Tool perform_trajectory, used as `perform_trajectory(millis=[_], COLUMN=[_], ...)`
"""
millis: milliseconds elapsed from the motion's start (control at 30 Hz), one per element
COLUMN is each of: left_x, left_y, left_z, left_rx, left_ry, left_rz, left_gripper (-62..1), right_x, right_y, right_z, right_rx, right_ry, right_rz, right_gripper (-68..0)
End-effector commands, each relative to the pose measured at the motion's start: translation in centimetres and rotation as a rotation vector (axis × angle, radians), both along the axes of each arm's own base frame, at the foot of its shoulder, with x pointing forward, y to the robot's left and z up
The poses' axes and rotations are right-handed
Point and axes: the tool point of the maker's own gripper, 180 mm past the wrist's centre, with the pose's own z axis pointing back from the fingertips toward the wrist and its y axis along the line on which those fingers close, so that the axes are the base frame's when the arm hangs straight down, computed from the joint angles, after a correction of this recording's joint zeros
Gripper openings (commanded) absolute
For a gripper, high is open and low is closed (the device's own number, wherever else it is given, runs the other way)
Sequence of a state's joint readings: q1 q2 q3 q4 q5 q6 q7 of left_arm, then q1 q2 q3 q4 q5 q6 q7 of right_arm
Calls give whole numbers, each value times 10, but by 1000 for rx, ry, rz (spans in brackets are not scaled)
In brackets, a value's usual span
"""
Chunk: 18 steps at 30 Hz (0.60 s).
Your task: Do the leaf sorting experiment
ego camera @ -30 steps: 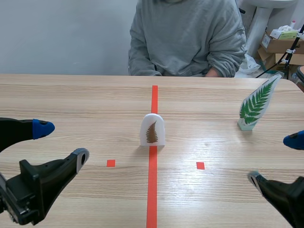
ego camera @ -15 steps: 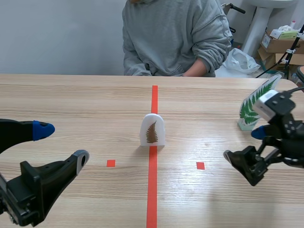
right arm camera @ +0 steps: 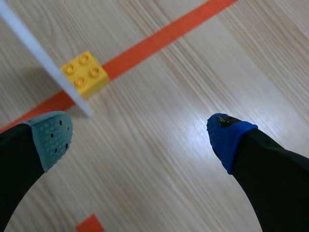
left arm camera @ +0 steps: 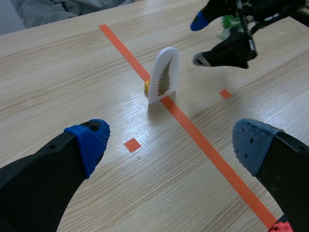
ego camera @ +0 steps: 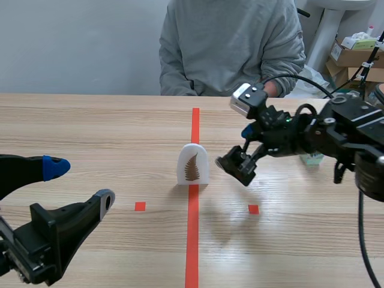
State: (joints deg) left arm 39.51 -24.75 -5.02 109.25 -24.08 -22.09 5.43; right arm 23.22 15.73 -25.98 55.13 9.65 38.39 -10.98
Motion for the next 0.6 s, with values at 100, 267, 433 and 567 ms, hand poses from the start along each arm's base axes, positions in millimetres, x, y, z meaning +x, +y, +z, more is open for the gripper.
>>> perform_trajectory(millis=[100, 267, 433, 567], left_x=[0, 0, 0, 0], left_y=[-3, -3, -3, -3], left_z=[7, 7, 7, 7], left_rx=[-18, -18, -18, -18], left_ry=[-18, -18, -19, -19], left_rz=[-3, -2, -3, -3], left_gripper=[-67, -67, -67, -67], right_x=[10, 6, 5, 5], right_y=[34, 62, 69, 68], right_z=[5, -1, -4, -4], right_rx=[49, 68, 80, 81], right_ry=[-26, -7, -8, -10], right_rz=[40, 69, 62, 62], right_gripper=[-106, -106, -136, -163])
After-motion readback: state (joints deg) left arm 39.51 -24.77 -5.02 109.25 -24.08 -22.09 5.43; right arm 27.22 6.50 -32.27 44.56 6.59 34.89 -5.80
